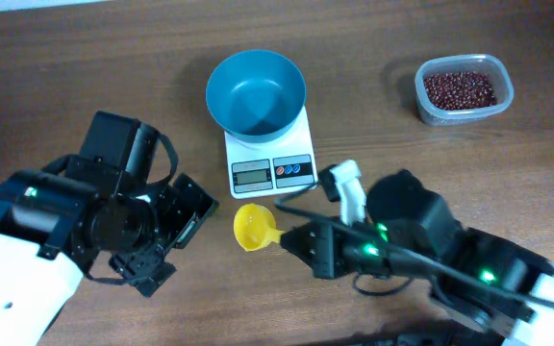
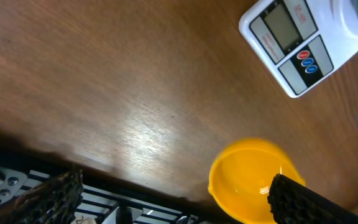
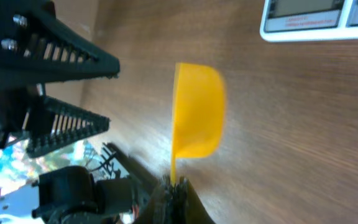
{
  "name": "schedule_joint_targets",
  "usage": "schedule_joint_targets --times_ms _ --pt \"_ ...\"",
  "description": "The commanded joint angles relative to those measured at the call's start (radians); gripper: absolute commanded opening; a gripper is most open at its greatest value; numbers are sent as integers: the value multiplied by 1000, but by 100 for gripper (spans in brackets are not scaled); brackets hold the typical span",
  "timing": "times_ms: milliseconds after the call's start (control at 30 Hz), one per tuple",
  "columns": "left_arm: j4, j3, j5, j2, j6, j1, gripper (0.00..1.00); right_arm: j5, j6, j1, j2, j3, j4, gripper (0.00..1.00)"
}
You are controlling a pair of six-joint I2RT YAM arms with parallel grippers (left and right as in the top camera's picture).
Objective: Scoop item into bowl and weigh 50g on scale
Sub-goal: 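Release the left gripper and pull the scoop right with the right gripper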
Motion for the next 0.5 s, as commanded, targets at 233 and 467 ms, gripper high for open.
schedule_joint_targets --times_ms 233,467 --pt "-49 6 -7 2 5 0 99 -145 -17 4 -464 5 -257 4" --pt "-48 6 -7 2 5 0 99 -217 35 5 -483 5 -258 4"
